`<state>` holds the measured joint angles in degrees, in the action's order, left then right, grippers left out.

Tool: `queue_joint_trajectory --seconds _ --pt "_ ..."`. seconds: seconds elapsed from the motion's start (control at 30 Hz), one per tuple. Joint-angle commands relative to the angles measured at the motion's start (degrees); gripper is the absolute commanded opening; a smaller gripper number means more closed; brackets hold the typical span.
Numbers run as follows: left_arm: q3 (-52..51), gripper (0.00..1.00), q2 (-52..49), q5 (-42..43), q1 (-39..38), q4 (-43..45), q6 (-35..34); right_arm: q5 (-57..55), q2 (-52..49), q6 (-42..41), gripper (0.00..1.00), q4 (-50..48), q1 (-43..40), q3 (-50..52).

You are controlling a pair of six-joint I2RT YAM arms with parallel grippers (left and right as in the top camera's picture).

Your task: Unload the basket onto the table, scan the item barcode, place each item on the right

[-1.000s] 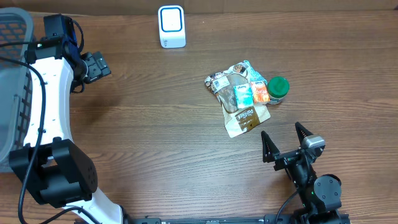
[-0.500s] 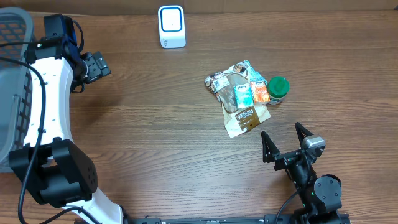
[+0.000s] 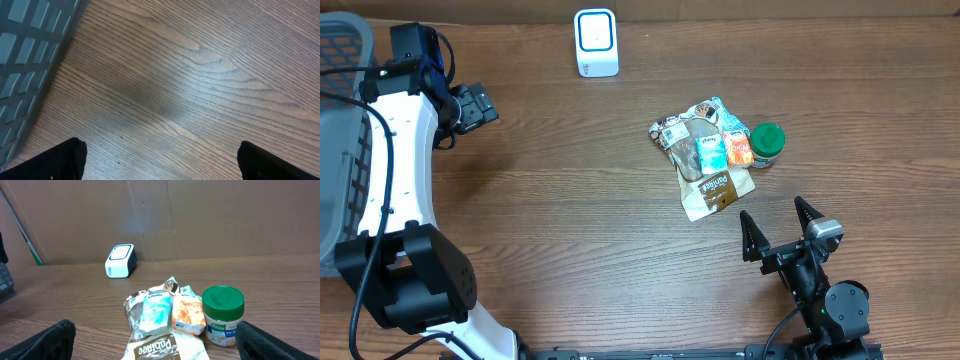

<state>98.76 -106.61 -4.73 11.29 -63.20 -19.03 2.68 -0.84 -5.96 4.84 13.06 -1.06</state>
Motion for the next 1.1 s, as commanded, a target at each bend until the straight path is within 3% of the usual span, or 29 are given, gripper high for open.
queue_joint_trajectory --seconds 0.0,0.43,0.6,0.83,1.0,1.07 --pt "-0.2 1.0 4.3 -0.2 -0.5 0.0 1.2 0.0 0.7 0.0 1.0 -0.2 -0.3 0.6" --pt "-0.2 1.0 30.8 -1.5 -12.9 -0.2 1.3 0.0 0.7 0.0 1.0 -0.2 -0.3 0.6" --pt "-4.1 0.99 38.1 -1.6 -13.2 -0.3 1.2 0.0 0.7 0.0 1.0 -0.2 -0.3 0.6" --pt "-35.0 1.0 56.7 0.2 -12.7 26.2 7.5 0.0 0.7 0.0 1.0 -0.2 -0.3 0.6" --pt "-59.6 1.0 71.7 7.8 -12.8 43.7 21.9 0.0 0.7 0.0 1.0 -0.2 -0.3 0.6" --pt "-67.2 1.0 76.2 7.7 -12.8 48.2 23.2 0.0 0.7 0.0 1.0 -0.2 -0.3 0.6"
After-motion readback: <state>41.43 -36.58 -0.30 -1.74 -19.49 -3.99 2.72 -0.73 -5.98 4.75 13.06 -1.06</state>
